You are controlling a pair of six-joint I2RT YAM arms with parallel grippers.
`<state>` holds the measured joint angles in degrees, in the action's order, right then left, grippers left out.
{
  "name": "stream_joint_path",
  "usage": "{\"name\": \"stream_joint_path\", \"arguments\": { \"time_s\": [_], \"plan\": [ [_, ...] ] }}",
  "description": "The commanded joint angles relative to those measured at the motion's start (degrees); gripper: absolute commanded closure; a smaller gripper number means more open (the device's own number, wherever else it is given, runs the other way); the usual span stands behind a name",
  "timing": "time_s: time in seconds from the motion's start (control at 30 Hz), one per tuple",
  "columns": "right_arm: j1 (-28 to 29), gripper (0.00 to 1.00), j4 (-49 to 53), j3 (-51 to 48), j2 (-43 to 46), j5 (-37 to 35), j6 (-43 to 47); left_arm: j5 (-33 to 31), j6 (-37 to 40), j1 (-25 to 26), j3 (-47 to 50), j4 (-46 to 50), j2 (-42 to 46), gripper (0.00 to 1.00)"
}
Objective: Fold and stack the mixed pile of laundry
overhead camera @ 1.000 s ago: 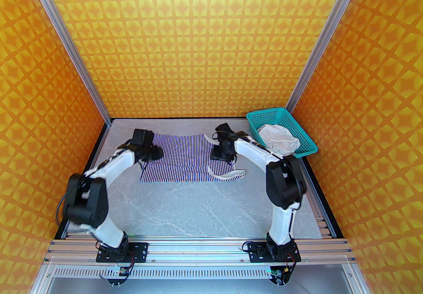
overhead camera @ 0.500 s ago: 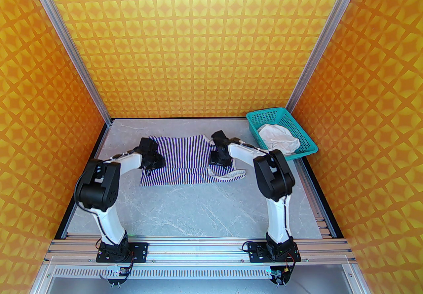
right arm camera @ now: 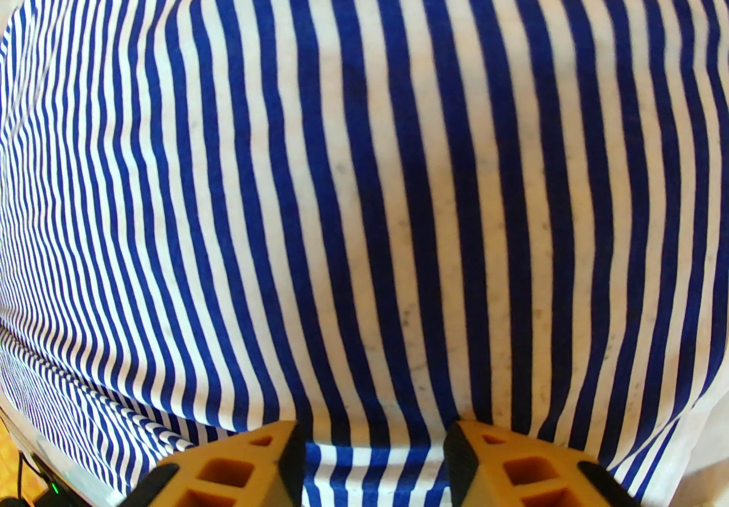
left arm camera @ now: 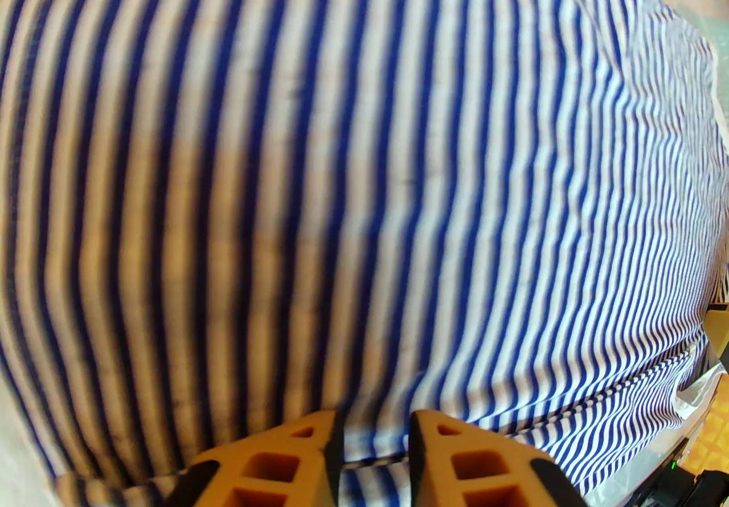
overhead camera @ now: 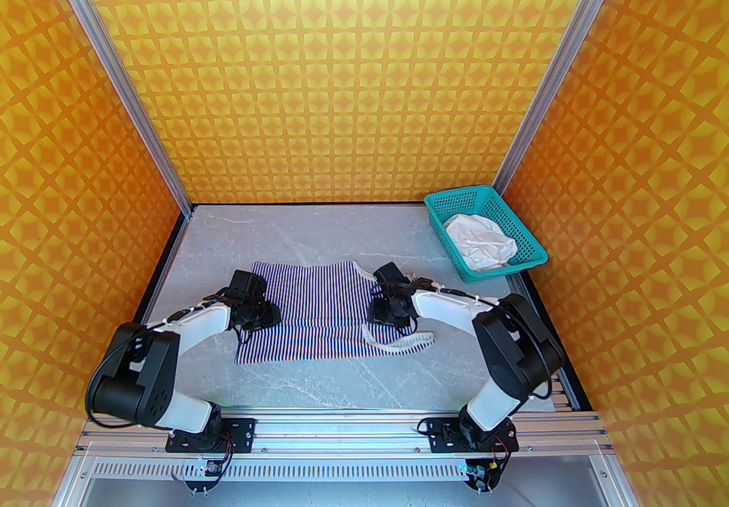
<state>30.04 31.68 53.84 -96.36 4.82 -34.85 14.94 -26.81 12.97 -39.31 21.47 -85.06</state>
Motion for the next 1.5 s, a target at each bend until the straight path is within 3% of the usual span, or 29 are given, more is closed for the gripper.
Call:
{"name": "stream_joint_path", "arguments": {
  "time_s": [0.0,0.27,0.43,0.63,0.97,1.13,1.33,1.47],
  "plan": [
    [-0.44,0.52,10.00,6.14,-2.06,-3.95,2.85,-1.30,0.41,0.12,-5.76,5.19,-0.41,0.70],
    [-4.24,0.49,-0.08,24.47,-9.79,1.79,23.16,-7.20,10.84,-4.61,-30.07,15.25,-14.71,0.64],
    [-8.76,0.43,5.44,38.42,-21.81,11.87,32.28,-7.97,16.16,-7.81,-39.78,18.21,-23.83,0.58],
    [-8.82,0.39,8.17,48.49,-31.48,12.88,38.46,-7.95,19.81,-9.01,-47.00,18.72,-29.50,0.46],
    [-8.79,0.52,14.31,58.02,-40.19,13.66,38.54,-7.98,21.42,-10.69,-55.12,22.91,-36.11,0.44],
    [-8.79,0.64,15.58,59.60,-42.09,13.98,38.54,-7.97,22.16,-10.77,-58.04,24.73,-39.13,0.44],
    [-8.80,0.84,16.22,60.21,-42.03,14.41,38.34,-7.98,23.00,-10.82,-60.48,26.31,-41.70,0.52],
    [-8.82,0.92,16.13,60.28,-41.72,14.63,38.00,-7.99,22.83,-10.79,-60.87,26.63,-42.11,0.62]
  ]
}}
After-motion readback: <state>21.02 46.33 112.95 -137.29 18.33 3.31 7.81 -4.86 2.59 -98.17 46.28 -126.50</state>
